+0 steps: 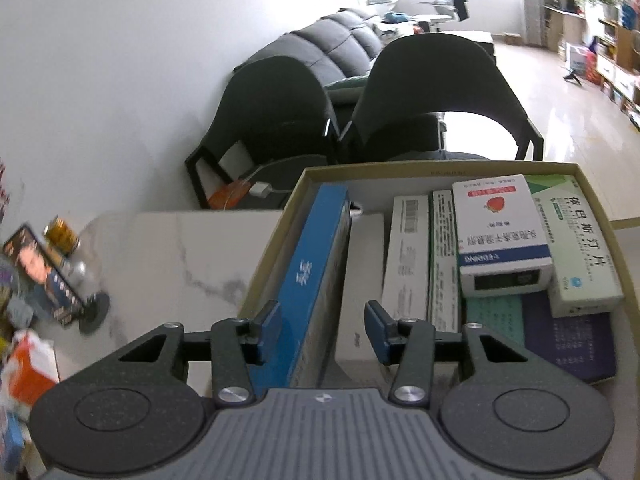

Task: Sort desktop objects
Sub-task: 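Lower the blue box into the beige box and open the right gripper, then withdraw the right gripper from the box and move toward the beige lid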

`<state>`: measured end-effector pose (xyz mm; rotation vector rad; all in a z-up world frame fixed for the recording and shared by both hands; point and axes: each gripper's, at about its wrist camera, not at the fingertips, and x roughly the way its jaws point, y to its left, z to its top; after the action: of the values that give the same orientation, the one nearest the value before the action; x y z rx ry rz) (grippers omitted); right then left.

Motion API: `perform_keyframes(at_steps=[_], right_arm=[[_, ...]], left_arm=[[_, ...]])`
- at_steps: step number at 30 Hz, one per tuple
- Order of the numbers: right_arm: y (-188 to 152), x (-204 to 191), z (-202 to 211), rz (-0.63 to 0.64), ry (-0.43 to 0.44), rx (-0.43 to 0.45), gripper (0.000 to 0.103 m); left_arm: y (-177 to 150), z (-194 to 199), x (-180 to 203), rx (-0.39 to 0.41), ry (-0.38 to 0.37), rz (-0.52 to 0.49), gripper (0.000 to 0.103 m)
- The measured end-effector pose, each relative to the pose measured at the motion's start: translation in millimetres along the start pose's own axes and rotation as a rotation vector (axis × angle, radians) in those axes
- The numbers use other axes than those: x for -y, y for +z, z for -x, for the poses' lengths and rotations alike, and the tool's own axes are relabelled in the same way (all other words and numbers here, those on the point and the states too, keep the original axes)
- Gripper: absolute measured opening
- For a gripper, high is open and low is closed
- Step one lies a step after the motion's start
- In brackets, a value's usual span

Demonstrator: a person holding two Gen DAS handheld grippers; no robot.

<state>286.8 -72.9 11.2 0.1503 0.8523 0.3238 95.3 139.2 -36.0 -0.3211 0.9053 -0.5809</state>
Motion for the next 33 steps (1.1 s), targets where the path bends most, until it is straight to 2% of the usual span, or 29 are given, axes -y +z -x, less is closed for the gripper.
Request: perform_keyframes(at_steps=[6, 10, 13, 14, 20, 26, 33], right_arm=[[-7, -2, 14, 0.021, 0.027, -0.013, 0.049], [-13, -10, 30, 0.09, 0.065, -0.012, 0.049], [-19, -21, 32, 0.156, 0.092, -0.051, 0.048], [-21, -26, 31, 0.182, 0.093, -0.065, 0.045], [-28, -43, 11, 0.276, 0.019, -0.091, 0.03], [-23, -50, -1, 0.279, -0.01, -0.068, 0.029], [-26, -64, -9, 0.383, -0.046, -0.057, 0.031]], left_arm=[[-2, -1, -2, -0.004, -0.005, 0.01, 0.103], [-2, -1, -6, -0.001, 0.003, 0.024, 0.103], [-1, -2, -8, -0.001, 0.003, 0.03, 0.103], [-1, -3, -7, -0.002, 0.001, 0.03, 0.103], [-3, -2, -2, -0.006, -0.005, 0.017, 0.103], [-4, 0, -7, -0.001, 0.007, 0.032, 0.103], [-2, 0, -4, 0.003, 0.001, 0.021, 0.103]])
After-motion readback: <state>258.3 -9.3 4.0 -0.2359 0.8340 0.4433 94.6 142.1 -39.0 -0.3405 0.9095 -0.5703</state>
